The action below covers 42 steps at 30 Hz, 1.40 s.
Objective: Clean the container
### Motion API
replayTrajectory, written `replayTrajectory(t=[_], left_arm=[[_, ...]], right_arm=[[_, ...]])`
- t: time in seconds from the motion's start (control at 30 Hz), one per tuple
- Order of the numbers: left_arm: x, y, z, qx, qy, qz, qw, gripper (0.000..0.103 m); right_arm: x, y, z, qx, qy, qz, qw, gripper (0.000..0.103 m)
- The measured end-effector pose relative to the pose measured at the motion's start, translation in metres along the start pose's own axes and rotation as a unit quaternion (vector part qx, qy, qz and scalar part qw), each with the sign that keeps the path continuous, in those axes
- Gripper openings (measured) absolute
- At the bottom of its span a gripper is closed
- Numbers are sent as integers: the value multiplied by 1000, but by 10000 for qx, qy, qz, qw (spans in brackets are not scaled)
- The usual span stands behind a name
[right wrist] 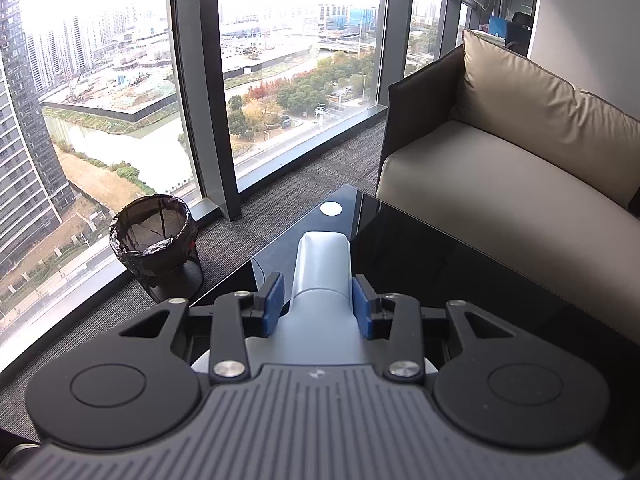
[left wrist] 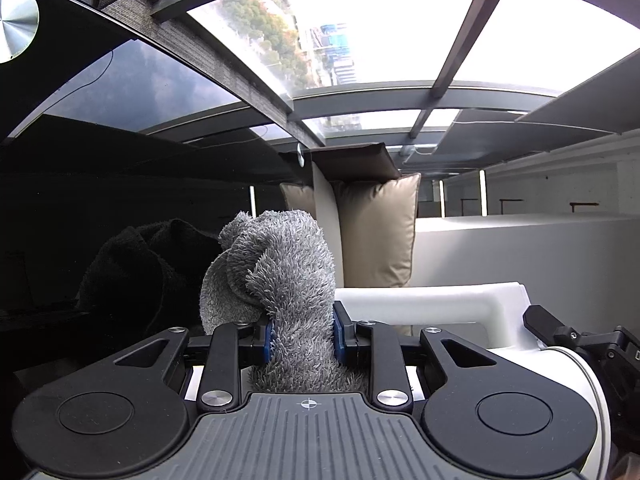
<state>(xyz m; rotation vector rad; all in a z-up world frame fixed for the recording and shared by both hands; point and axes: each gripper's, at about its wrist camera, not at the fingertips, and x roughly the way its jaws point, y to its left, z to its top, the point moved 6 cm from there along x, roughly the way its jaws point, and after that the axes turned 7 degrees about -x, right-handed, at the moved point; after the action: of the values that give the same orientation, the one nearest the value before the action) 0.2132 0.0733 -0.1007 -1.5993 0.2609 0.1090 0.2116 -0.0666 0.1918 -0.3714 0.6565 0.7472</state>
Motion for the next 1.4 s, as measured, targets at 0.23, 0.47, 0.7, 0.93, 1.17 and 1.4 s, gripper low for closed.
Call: replayTrajectory(t=[0.23, 0.47, 0.7, 0.93, 1.17, 1.4], left_arm=[[-9, -22, -5, 82, 36, -438, 9990, 23], [-17, -48, -12, 175, 137, -984, 9949, 23], [-20, -61, -19, 227, 161, -1220, 9921, 24], [-14, -66, -21, 156, 210, -1325, 9908, 24], [-12, -71, -21, 105, 242, -1436, 9893, 22], [-6, -64, -19, -67, 331, -1465, 9886, 24]], right_arm=[[-1, 3, 0, -116, -6, 35, 9999, 39], [-2, 9, -1, -354, -48, 163, 9992, 39], [-5, 16, -1, -563, -68, 275, 9980, 39], [-8, 21, -1, -730, -81, 392, 9965, 39], [-9, 23, 0, -836, -88, 520, 9951, 39], [-10, 23, 0, -869, -81, 546, 9947, 39]])
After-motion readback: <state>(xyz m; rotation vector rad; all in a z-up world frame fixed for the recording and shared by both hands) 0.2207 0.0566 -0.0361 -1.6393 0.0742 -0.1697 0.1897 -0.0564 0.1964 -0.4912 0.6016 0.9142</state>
